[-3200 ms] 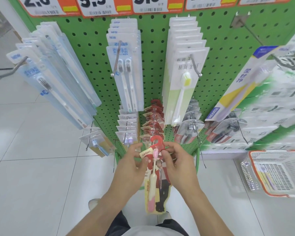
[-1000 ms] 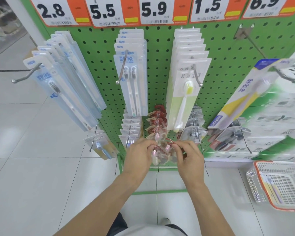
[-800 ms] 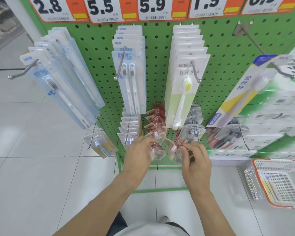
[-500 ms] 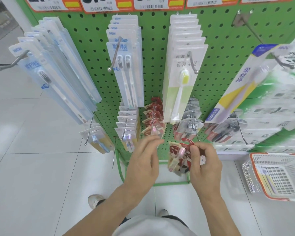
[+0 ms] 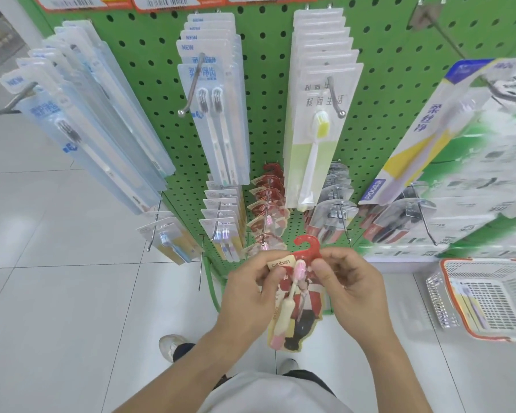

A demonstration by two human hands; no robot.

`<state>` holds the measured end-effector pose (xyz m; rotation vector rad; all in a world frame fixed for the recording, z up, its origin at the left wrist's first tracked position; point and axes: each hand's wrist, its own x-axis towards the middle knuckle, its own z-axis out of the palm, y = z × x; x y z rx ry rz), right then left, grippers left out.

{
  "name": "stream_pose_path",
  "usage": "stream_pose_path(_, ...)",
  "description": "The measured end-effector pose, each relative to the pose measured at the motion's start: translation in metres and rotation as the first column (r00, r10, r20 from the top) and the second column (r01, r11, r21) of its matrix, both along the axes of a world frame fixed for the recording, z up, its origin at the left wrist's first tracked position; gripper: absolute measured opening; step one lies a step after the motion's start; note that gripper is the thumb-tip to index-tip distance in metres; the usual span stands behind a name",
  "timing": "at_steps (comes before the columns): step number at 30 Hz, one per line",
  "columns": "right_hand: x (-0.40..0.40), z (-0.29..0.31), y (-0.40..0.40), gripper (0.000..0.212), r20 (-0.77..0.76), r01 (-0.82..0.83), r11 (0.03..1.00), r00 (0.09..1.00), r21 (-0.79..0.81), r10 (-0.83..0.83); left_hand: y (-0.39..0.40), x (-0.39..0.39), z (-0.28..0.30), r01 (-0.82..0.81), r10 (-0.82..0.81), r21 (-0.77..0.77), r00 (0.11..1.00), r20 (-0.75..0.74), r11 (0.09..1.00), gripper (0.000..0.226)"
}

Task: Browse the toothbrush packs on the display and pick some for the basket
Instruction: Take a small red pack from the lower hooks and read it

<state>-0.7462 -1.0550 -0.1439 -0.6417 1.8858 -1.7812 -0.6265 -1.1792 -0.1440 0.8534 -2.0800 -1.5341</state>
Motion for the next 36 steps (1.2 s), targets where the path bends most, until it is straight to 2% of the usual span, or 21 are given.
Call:
stream_pose_path(3, 0.000, 0.003, 0.005, 0.016, -0.028, -0.102, 0.994, 0.994, 0.047, 0.103, -0.002, -0.002, 0.004, -0.041, 0.045, 0.073, 0.998, -0.052, 0.996, 0.034)
stream_pose_path(8, 0.001, 0.003, 0.005, 0.025, -0.053, -0.023, 0.999, 0.998, 0.035, 0.025, 0.003, 0.002, 0.005, 0.025, -0.022, 0.038, 0.997, -0.070, 0.999, 0.033)
stream_pose_path(13, 0.006, -0.003, 0.007, 0.028, -0.052, -0.006, 1.000, 0.999, 0.030, 0.008, 0.004, 0.006, 0.005, 0.053, -0.051, 0.035, 0.998, -0.044, 0.998, 0.042)
stream_pose_path(19, 0.004, -0.005, 0.012, 0.070, -0.198, -0.131, 0.972, 0.965, 0.194, 0.169, 0.000, 0.008, 0.001, -0.060, 0.066, 0.066, 0.994, -0.090, 0.996, 0.042)
stream_pose_path(23, 0.008, -0.006, 0.014, 0.068, -0.122, -0.085, 0.993, 0.988, 0.083, 0.095, -0.002, 0.008, 0.007, 0.000, 0.000, -0.035, 1.000, -0.017, 0.999, 0.050)
stream_pose_path(25, 0.011, -0.007, 0.013, 0.068, -0.067, -0.053, 0.998, 0.996, 0.043, 0.056, 0.002, 0.009, 0.009, 0.059, -0.058, -0.005, 0.998, 0.022, 0.998, 0.061)
stream_pose_path(29, 0.014, -0.010, 0.016, 0.066, -0.046, -0.079, 0.992, 0.995, 0.096, 0.084, 0.000, 0.013, 0.001, 0.045, -0.047, 0.025, 0.995, 0.084, 0.999, 0.068)
stream_pose_path(33, 0.009, -0.014, 0.022, 0.062, -0.004, -0.167, 0.966, 0.985, 0.195, 0.171, -0.002, 0.016, 0.007, -0.012, 0.010, 0.072, 1.000, 0.018, 0.997, 0.065)
stream_pose_path(36, 0.010, -0.016, 0.023, 0.056, 0.055, -0.110, 0.985, 0.993, 0.133, 0.104, 0.001, 0.016, 0.015, -0.055, 0.058, 0.107, 0.998, -0.031, 0.993, 0.069)
